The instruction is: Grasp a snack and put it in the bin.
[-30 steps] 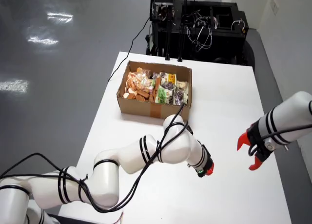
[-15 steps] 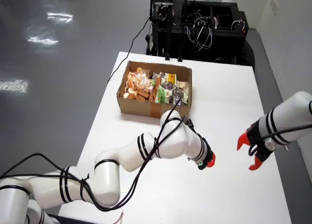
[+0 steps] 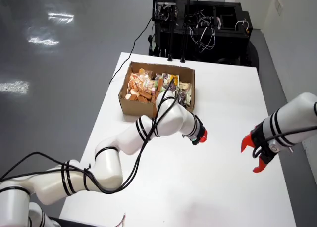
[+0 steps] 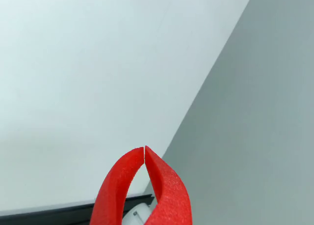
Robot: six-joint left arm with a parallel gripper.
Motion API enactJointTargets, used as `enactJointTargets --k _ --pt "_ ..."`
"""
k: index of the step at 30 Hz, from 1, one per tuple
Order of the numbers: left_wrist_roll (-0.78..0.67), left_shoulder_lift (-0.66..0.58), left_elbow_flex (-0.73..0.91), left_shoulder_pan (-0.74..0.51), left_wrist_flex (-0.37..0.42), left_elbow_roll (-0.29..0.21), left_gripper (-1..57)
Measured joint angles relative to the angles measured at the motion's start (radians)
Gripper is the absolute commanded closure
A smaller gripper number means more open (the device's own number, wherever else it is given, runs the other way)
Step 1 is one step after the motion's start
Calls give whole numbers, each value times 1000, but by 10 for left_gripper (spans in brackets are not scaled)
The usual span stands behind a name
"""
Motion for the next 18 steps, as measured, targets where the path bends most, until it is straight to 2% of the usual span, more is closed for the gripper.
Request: enactJointTargets --k 8,18 --pt "12 -1 -2 14 0 1 567" --pt "13 0 0 -48 0 1 567"
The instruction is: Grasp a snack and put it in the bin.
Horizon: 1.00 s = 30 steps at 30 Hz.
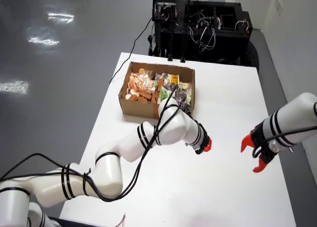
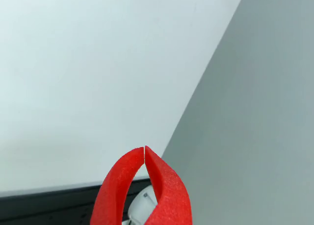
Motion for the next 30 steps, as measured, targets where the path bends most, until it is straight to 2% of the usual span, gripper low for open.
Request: enactJointTargets --k 16,30 --pt "-21 1 2 -97 0 -4 567" --pt "-23 1 3 -33 -1 -4 567"
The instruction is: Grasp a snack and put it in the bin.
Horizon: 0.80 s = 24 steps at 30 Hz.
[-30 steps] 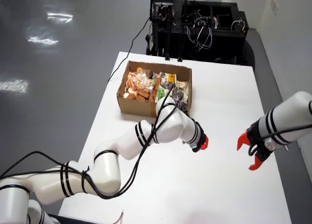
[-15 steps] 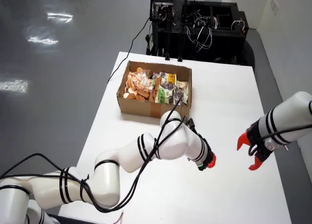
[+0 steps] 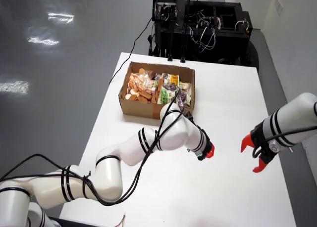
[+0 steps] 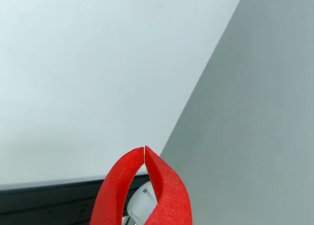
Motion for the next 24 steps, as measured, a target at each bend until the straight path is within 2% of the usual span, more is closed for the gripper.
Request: enactJointTargets --k 12,24 --pt "12 0 -2 68 0 2 567" --pt "14 0 -3 44 0 3 567"
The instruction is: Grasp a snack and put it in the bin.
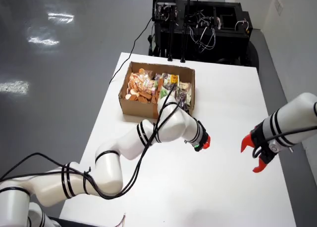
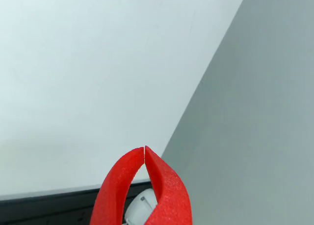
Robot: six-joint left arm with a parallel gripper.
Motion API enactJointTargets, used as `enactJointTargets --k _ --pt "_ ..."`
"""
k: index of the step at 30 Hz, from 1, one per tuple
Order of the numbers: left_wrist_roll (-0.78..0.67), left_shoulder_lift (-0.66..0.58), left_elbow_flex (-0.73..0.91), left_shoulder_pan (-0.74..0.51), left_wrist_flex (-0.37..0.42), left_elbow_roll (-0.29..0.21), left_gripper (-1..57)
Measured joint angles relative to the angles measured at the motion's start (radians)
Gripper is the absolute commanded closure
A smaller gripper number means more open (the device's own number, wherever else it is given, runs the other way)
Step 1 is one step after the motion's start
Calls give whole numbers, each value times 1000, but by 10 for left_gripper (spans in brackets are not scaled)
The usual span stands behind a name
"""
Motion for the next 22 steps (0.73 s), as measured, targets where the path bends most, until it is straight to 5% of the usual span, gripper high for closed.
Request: enactJointTargets --k 22 --pt "-6 1 0 -84 0 -3 567"
